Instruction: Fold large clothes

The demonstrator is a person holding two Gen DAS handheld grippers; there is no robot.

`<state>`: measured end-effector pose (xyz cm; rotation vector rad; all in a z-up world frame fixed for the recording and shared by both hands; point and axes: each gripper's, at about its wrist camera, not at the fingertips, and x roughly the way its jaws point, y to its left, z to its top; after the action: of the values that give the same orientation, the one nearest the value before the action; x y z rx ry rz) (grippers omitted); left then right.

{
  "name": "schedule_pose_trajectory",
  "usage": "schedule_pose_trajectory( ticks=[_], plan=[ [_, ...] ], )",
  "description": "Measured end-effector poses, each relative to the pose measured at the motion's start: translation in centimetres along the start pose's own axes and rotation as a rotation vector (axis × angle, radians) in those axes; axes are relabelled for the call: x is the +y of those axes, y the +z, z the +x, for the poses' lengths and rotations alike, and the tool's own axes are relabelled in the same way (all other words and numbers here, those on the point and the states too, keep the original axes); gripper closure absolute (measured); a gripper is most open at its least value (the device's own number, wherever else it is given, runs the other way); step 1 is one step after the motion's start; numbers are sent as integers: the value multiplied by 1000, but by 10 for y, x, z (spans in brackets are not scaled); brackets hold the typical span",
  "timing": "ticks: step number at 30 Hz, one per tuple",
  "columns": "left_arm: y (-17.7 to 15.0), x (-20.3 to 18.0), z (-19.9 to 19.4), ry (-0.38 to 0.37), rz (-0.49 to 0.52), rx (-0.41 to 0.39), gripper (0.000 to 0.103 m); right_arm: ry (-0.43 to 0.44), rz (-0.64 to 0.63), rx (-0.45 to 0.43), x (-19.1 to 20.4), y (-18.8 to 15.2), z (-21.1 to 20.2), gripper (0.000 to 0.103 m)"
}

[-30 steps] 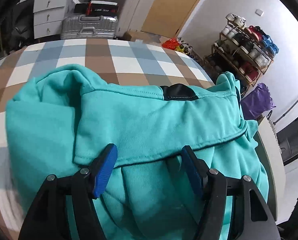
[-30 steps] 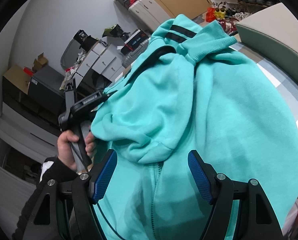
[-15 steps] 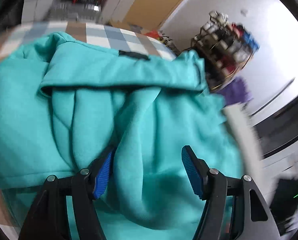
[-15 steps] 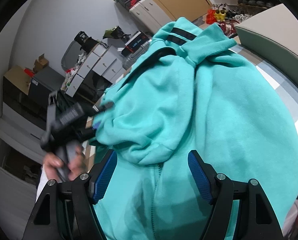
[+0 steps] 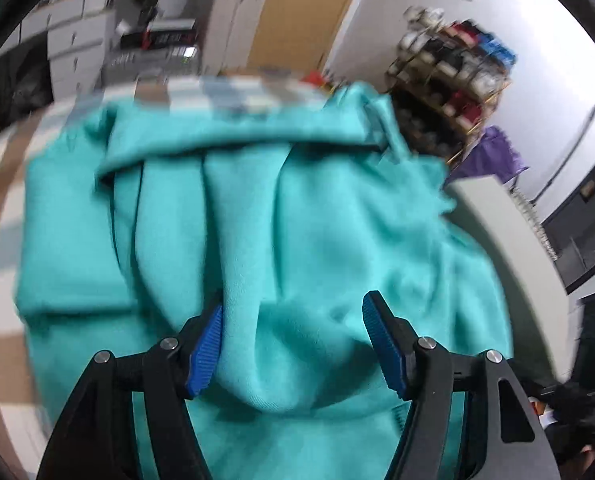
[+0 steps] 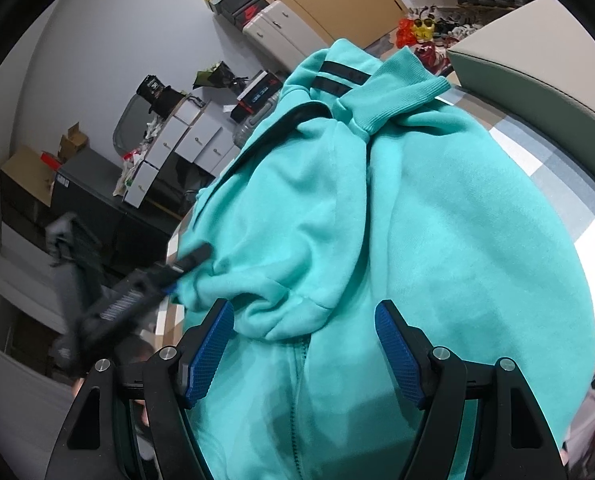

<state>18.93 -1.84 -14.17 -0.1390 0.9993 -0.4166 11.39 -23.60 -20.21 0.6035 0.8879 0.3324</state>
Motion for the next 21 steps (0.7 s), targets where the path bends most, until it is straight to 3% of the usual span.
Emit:
schedule_pose_trajectory(
  ticks=[5, 7, 11, 13, 15, 18, 20, 21],
  plan=[
    [-9, 9, -1, 54, -22, -9, 41, -1, -1, 3, -1, 0, 0, 29],
    [-2, 8, -21, 9, -48, -48, 41, 3, 4, 4, -1, 1, 0, 29],
    [6, 4, -77, -51, -48, -252, 41, 15, 16, 14, -2, 1, 2, 29],
    [8, 6, -80, -103, -54, -263, 41, 16, 9, 20, 0, -1, 3, 29],
    [10, 3, -64, -156, -55, -210, 41, 9, -4, 24, 3, -1, 5, 29],
    [9, 6, -12, -225, -78, -16, 41, 7, 4, 28, 1, -2, 6, 29],
    [-3, 10, 16, -183, -95, 73, 42, 5, 10, 28, -1, -3, 5, 29],
    [-5, 12, 19, -181, -61, 51, 42, 4, 10, 30, -2, -3, 5, 30]
  ],
)
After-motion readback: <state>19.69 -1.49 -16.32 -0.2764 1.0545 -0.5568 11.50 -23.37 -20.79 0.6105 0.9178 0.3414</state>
